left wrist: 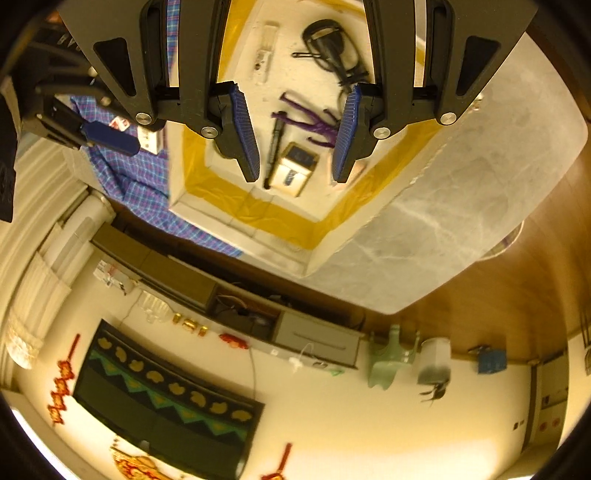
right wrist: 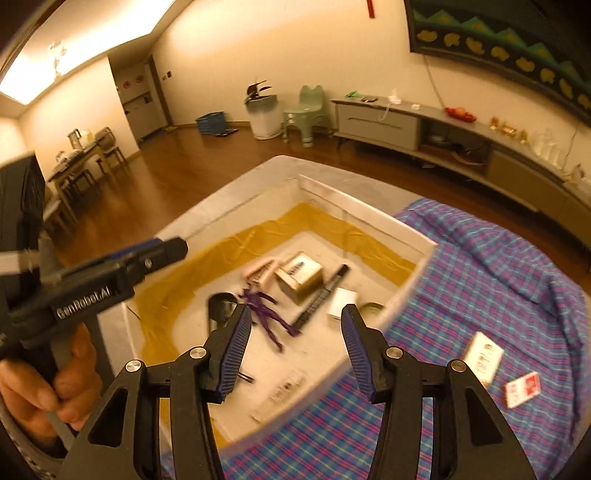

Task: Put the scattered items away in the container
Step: 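Move both tools back over the bed toward the tissue pack and staples box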

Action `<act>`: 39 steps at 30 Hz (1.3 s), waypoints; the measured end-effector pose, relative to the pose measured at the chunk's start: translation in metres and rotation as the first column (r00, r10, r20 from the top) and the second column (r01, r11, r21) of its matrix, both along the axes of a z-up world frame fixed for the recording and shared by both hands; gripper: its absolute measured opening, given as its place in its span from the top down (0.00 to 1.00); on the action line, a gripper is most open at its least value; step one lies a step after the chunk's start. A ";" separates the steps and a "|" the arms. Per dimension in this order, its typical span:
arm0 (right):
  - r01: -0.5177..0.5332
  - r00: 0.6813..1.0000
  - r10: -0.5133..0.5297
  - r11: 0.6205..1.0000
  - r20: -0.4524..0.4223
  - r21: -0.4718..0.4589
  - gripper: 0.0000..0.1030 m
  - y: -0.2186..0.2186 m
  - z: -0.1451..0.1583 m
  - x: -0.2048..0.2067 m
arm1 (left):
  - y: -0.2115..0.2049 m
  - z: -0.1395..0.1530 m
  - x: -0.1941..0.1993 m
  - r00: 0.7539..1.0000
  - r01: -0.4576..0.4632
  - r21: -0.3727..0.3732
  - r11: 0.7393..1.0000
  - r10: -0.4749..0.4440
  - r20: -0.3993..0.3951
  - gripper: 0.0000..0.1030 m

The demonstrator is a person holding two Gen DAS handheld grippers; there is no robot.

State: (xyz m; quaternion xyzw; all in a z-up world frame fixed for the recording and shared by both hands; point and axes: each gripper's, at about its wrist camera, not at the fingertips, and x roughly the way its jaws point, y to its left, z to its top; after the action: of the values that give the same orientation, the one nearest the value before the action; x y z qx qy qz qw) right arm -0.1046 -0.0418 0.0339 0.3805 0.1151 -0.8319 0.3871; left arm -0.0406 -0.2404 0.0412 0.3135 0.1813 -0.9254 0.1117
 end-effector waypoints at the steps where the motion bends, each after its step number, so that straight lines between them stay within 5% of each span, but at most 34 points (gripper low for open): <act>1: 0.002 1.000 -0.001 1.000 -0.011 0.003 0.49 0.004 0.001 0.002 | 0.006 0.002 0.000 1.000 0.008 -0.010 1.000 -0.008 -0.008 0.58; 10: 0.047 0.998 -0.046 0.998 -0.037 0.040 0.49 0.043 -0.009 0.005 | 0.067 0.018 -0.014 0.992 0.105 -0.100 0.989 -0.111 -0.058 0.58; 20: 0.135 0.991 -0.135 0.989 0.002 0.056 0.49 0.100 -0.035 -0.020 | 0.147 0.013 -0.038 0.966 0.247 -0.211 0.946 -0.258 -0.023 0.57; 25: 0.229 0.973 -0.230 0.973 0.030 0.028 0.49 0.149 -0.050 -0.046 | 0.183 -0.002 -0.059 0.936 0.351 -0.176 0.920 -0.351 0.034 0.54; 29: 0.361 0.928 -0.360 0.932 0.094 0.004 0.49 0.202 -0.068 -0.079 | 0.206 -0.019 -0.078 0.912 0.409 -0.128 0.903 -0.400 0.094 0.53; 39: 0.491 0.846 -0.492 0.869 0.208 0.058 0.40 0.262 -0.115 -0.129 | 0.246 -0.068 -0.125 0.880 0.450 -0.068 0.890 -0.429 0.205 0.46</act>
State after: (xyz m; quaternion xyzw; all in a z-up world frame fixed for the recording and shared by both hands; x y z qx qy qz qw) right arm -0.2333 0.2198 -0.0815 0.4856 -0.0278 -0.8568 0.1711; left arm -0.1658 0.0054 -0.0264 0.4238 0.0413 -0.9023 -0.0673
